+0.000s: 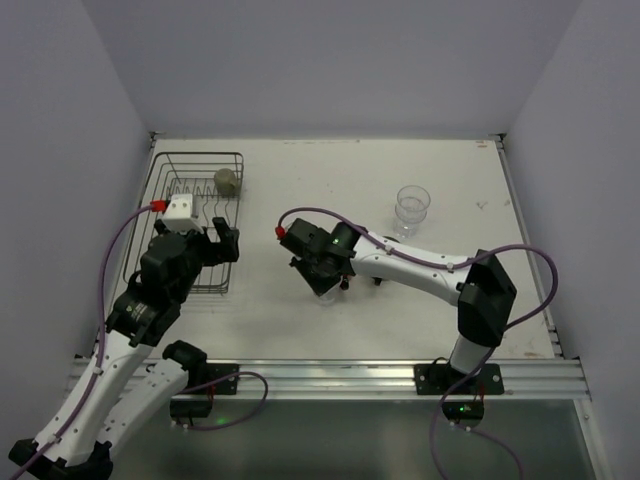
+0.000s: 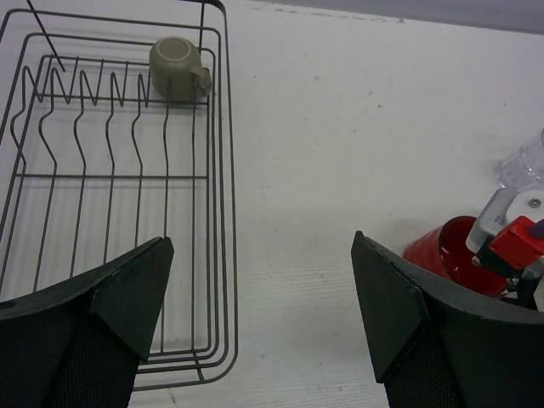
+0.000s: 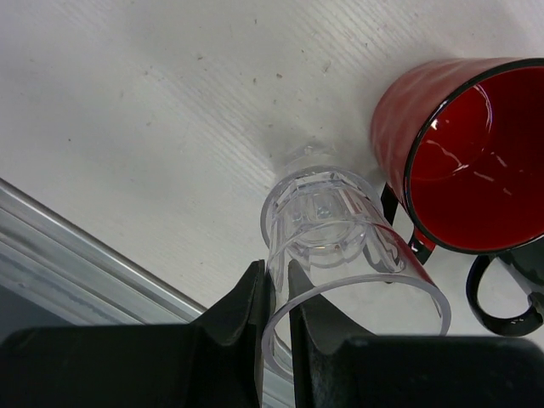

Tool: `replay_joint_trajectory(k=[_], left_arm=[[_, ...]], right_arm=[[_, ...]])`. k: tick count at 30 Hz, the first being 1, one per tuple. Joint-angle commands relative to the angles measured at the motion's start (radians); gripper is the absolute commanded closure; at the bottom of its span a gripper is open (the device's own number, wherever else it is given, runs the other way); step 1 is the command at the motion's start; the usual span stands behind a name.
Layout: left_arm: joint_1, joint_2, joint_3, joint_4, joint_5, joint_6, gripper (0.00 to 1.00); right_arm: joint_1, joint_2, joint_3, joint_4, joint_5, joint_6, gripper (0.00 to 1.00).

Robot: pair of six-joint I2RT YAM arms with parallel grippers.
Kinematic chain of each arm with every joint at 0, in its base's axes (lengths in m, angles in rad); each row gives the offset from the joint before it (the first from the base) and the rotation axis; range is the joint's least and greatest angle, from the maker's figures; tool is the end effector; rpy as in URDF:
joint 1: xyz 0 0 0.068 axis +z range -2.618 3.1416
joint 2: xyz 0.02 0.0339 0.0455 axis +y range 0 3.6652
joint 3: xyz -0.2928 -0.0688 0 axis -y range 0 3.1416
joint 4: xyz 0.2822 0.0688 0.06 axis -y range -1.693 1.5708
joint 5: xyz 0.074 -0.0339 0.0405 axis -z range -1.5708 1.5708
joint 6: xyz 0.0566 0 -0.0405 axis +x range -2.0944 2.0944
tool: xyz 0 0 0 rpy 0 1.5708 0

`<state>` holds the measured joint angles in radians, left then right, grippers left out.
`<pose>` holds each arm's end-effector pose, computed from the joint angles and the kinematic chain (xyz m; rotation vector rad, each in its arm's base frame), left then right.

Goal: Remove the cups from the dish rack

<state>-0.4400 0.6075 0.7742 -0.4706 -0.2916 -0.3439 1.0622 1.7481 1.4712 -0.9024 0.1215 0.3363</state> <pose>0.1610 -0.0578 0.3483 -0.1110 1.8669 -0.2693 0.2052 0.3540 0.2619 -0.9475 2.5886 0.2235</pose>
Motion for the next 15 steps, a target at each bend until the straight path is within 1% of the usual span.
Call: replay_joint_trajectory(k=[1,5,7,12,14,15], left_arm=[[0.003,-0.005,-0.004,0.015,-0.02,0.028,0.07],[0.01,-0.005,-0.004,0.013,-0.021,0.025,0.05],[0.015,-0.006,-0.004,0.013,-0.02,0.025,0.05],[0.029,-0.006,-0.006,0.013,-0.017,0.022,0.04],[0.032,-0.003,-0.006,0.015,-0.02,0.02,0.04],[0.035,-0.002,-0.004,0.016,-0.021,0.017,0.04]], right_arm=[[0.007,0.016,0.049,-0.062,0.012,-0.019,1.0],[0.01,0.04,0.047,-0.061,0.006,-0.02,1.0],[0.01,0.047,0.044,-0.05,0.004,-0.02,0.98],[0.01,0.059,0.061,-0.024,-0.013,-0.025,0.67],[0.01,0.054,0.069,-0.026,0.0,-0.026,0.59],[0.01,0.045,0.074,-0.024,0.009,-0.026,0.52]])
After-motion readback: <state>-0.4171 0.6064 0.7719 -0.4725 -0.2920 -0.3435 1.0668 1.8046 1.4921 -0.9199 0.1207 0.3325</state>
